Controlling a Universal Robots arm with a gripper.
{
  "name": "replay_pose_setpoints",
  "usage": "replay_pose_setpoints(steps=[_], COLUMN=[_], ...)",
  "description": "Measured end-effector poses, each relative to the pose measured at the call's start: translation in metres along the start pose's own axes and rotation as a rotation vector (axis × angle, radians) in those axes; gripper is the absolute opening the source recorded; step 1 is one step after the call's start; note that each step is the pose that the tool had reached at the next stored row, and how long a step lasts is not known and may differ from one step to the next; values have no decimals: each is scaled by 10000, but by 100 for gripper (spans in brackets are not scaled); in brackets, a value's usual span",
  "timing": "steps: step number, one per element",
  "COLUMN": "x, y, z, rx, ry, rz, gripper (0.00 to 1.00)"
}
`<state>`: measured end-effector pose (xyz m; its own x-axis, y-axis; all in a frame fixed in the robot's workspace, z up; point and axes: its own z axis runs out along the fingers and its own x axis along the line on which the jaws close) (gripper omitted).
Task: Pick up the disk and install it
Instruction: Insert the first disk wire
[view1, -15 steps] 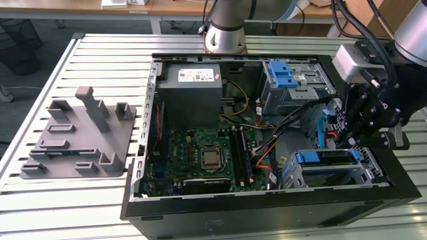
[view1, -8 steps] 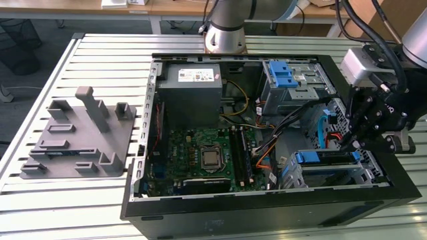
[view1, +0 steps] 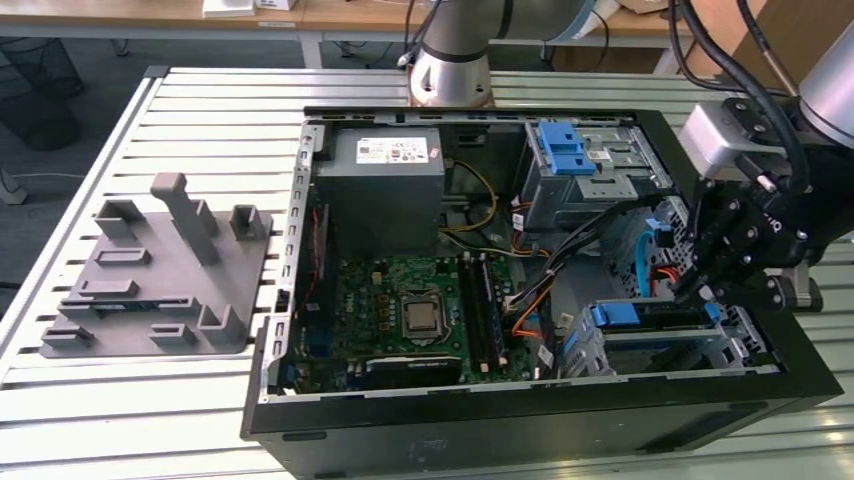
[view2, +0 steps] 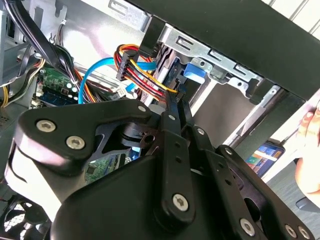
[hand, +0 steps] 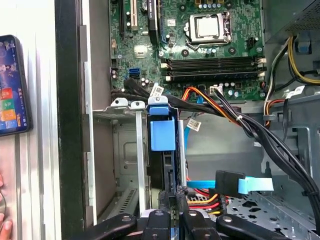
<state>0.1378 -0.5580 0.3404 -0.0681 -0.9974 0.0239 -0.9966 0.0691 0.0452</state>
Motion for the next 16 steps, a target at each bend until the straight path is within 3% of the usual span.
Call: replay_pose_setpoints(steps=[16], x=[-23], y=[8], z=[39], rx=[-4], ry=[-14], rz=[88], gripper=[16])
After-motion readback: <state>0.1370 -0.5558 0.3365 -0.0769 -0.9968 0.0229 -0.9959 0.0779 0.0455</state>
